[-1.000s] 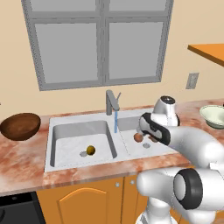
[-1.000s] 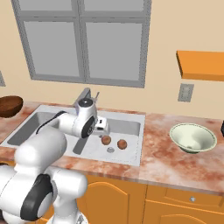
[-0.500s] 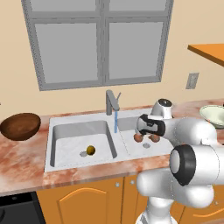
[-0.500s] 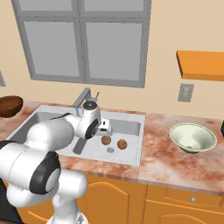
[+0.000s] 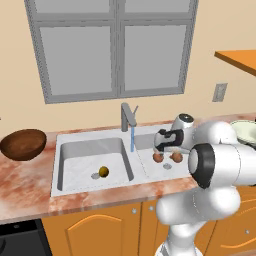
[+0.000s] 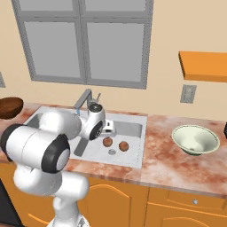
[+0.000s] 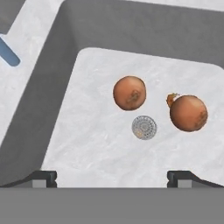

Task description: Pick the onions from the sink and place them in one bowl. Place the lemon in the other bowl. Then turn off the sink faucet.

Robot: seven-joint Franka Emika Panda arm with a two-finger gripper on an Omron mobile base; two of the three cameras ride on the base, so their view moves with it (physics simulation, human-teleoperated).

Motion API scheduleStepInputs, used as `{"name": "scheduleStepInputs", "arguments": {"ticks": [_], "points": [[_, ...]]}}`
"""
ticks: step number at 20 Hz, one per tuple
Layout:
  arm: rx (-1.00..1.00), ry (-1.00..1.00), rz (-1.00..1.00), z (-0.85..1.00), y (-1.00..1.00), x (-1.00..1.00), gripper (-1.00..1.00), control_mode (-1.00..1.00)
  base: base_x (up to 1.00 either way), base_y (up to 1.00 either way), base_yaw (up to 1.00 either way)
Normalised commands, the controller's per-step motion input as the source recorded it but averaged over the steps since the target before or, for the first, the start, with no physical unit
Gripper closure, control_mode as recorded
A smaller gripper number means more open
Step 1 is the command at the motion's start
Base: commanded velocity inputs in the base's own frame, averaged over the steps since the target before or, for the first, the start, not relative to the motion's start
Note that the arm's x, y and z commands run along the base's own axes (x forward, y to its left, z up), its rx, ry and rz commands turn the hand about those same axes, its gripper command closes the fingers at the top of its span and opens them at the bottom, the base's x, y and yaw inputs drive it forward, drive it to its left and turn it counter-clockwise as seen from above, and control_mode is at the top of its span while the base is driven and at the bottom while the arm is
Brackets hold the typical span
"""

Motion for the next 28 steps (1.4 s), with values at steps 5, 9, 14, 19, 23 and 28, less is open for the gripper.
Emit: {"name": "scheduleStepInputs", "arguments": {"ticks": [5,9,14,19,23,28], "points": [[0.00,0.00,0.07,-0.21,0.00,0.27,-1.00,-1.00,0.00,0.00,0.00],[0.00,0.00,0.06,-0.20,0.00,0.20,-1.00,-1.00,0.00,0.00,0.00],[0.00,0.00,0.04,-0.23,0.00,0.19,-1.00,-1.00,0.00,0.00,0.00],[0.00,0.00,0.02,-0.24,0.00,0.23,-1.00,-1.00,0.00,0.00,0.00],[0.00,0.00,0.02,-0.23,0.00,0.28,-1.00,-1.00,0.00,0.00,0.00],[0.00,0.00,0.01,-0.26,0.00,0.30,-1.00,-1.00,0.00,0.00,0.00]]}}
